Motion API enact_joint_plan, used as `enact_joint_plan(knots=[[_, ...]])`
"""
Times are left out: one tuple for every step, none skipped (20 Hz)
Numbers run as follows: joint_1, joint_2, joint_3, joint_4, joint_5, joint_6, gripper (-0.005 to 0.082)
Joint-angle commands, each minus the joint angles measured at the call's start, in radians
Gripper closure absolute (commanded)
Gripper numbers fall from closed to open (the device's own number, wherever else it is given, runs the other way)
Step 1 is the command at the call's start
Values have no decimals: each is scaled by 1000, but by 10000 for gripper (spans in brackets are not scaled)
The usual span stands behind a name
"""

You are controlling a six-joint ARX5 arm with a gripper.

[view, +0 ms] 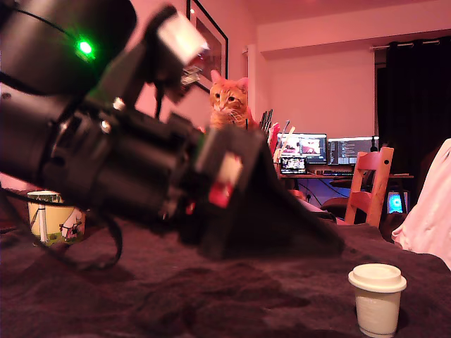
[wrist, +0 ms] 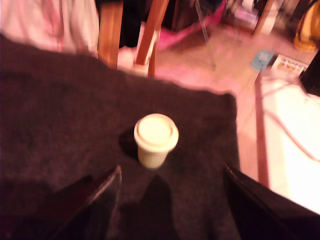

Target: Pick up the coffee capsules on the table and drop them inside the coffee cup

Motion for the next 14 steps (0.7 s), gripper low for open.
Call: enact_joint_plan(knots=[[-3,18,27,-15,-8,-3,182],[-3,18,29,-26,-10,-3,182],[-3,18,32,-36,-10,-3,182],[-3,19,37,-49,-10,-3,183],[-3,21,43,-63,-10,-3,183],[-3,27,51,-71,-9,-3,183],[-5,32,60,-84,-9,-3,183],[-7,37,71,-100,-9,-3,183],[-9,42,81,-116,-10,-2,183],[-10,51,93,-121,-9,-2,183],[-10,59,105,-137,-9,-3,183],[-11,69,119,-150,-9,-5,183],[-12,81,136,-169,-9,-6,183],[-12,91,154,-192,-9,-7,183]])
